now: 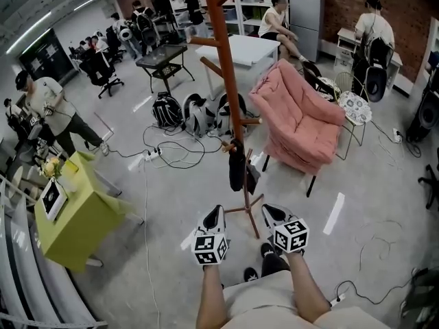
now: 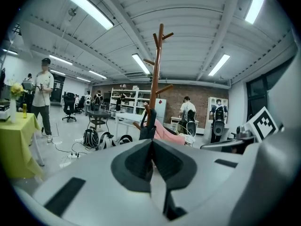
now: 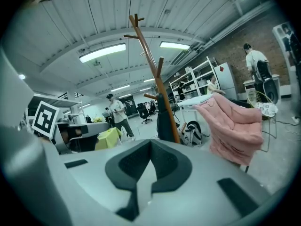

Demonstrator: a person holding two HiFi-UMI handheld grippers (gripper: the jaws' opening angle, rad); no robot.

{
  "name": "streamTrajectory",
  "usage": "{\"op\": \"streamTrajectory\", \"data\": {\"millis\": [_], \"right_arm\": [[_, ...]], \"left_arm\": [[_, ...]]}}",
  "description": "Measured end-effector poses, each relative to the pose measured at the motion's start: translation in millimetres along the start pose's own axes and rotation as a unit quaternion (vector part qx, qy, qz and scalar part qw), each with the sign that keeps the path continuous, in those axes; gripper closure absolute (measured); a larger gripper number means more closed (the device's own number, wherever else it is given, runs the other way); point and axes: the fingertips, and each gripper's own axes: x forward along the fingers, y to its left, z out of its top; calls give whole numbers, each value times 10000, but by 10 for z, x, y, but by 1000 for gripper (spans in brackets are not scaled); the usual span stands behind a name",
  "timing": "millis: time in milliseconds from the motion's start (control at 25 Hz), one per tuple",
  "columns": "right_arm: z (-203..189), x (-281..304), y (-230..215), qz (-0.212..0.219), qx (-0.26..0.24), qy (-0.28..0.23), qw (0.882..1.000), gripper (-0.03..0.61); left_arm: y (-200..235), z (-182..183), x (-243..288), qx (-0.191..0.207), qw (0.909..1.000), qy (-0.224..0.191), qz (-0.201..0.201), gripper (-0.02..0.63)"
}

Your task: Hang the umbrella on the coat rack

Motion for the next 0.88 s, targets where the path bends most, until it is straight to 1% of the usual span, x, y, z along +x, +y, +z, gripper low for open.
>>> {"op": "streamTrajectory", "data": {"millis": [280, 400, 560, 720, 880], "right_arm": [[2, -35, 4, -42, -87, -66, 9999, 575], [-10, -27, 30, 31, -14, -67, 10000, 575], [-17, 20, 85, 129, -36, -58, 9999, 575], [-11, 45, 118, 186, -119, -47, 9997, 575], [2, 46, 116, 178, -133, -55, 9997, 575]], "left_arm": [[-27, -42, -3, -12, 10000, 54, -42, 607], [8, 5, -33, -103, 9999, -43, 62, 607], [82, 36, -50, -194, 9995, -161, 182, 607], [55, -2, -23, -184, 9998, -80, 26, 606], [47, -5, -24, -173, 9998, -57, -28, 606]]}}
